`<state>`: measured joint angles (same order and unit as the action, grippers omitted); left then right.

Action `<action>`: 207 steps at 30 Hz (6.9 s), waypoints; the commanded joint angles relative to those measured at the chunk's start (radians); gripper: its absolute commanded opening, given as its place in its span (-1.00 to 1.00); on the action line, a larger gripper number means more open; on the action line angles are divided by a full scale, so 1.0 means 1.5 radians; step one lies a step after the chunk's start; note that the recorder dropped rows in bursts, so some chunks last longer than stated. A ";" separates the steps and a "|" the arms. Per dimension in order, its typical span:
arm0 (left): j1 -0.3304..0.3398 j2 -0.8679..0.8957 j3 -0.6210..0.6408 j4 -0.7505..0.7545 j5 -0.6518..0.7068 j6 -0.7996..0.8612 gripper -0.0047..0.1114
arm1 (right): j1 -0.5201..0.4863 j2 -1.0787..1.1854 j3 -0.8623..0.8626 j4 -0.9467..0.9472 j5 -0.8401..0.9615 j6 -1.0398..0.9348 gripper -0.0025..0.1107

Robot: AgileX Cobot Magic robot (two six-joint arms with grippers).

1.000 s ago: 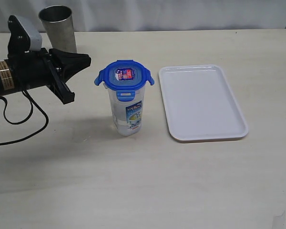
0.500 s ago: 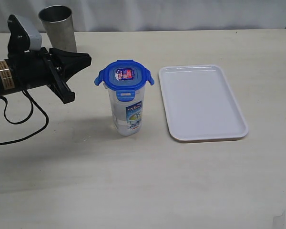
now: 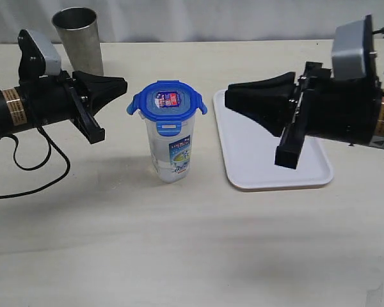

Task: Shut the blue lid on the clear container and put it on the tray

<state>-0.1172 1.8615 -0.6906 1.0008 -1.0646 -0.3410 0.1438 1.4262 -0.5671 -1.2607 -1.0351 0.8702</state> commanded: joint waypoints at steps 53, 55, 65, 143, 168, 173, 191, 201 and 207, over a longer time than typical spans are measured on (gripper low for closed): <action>0.001 0.009 -0.007 0.110 -0.047 -0.037 -0.92 | -0.002 0.235 -0.194 -0.235 -0.082 0.111 -0.88; 0.001 0.009 -0.007 0.110 -0.047 -0.037 -0.92 | -0.002 0.240 -0.195 -0.232 -0.074 0.109 -0.88; 0.001 0.009 -0.007 0.110 -0.048 -0.037 -0.92 | -0.002 0.242 -0.195 -0.162 -0.005 0.068 -0.88; 0.001 0.009 -0.007 0.007 0.024 -0.035 -0.92 | 0.364 0.239 -0.665 0.870 1.311 -0.691 -0.88; 0.001 0.009 -0.007 0.006 0.023 -0.035 -0.92 | 0.364 0.285 -0.668 0.897 1.339 -0.717 -0.88; 0.001 0.009 -0.007 0.007 0.023 -0.035 -0.92 | 0.364 0.285 -0.668 0.897 1.339 -0.717 -0.88; 0.001 0.009 -0.007 0.006 0.023 -0.035 -0.92 | 0.364 0.249 -0.668 0.899 1.280 -0.736 -0.88; 0.001 0.009 -0.007 0.007 0.023 -0.035 -0.92 | 0.364 0.249 -0.666 0.899 1.265 -0.729 -0.88; 0.001 0.009 -0.007 0.010 0.023 -0.037 -0.92 | 0.364 0.281 -0.659 0.899 1.282 -0.729 -0.88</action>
<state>-0.1172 1.8776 -0.6950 1.0172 -1.0262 -0.3882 0.6895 1.8307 -1.5601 0.0885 0.8710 -0.2243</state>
